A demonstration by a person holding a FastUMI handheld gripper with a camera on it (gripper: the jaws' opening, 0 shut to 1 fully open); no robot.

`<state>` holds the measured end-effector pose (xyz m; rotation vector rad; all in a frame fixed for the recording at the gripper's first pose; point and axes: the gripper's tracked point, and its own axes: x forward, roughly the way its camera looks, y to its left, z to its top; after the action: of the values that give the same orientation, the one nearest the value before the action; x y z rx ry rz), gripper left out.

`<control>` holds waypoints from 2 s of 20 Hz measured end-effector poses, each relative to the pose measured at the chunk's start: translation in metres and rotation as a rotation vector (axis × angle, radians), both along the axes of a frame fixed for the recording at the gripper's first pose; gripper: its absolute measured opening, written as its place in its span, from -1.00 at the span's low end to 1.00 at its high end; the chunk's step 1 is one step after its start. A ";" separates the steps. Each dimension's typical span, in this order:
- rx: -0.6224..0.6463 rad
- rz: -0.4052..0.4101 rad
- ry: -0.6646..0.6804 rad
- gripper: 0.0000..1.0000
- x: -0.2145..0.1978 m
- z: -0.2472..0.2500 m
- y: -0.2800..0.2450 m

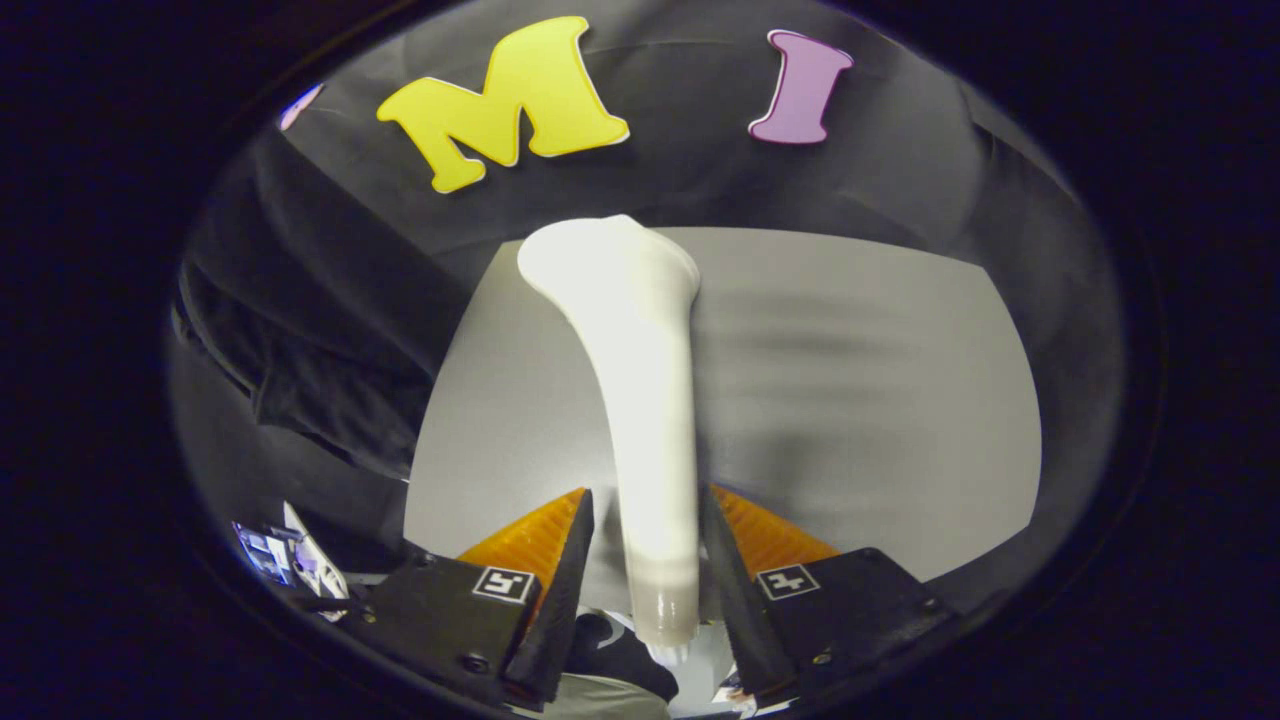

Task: Iron the clothes twice with a garment steamer, once on the left side and once on the right side.

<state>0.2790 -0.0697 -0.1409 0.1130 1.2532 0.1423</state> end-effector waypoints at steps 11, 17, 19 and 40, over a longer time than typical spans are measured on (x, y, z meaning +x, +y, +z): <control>-0.100 -0.026 -0.071 -0.30 0.008 -0.006 -0.003; -0.073 -0.088 -0.139 -0.37 0.008 -0.004 0.002; -0.061 -0.108 -0.151 -0.37 0.002 -0.002 0.004; -0.016 -0.222 -0.513 -0.37 -0.115 0.127 0.074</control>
<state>0.1643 0.0040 -0.0137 0.1876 0.7232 -0.0324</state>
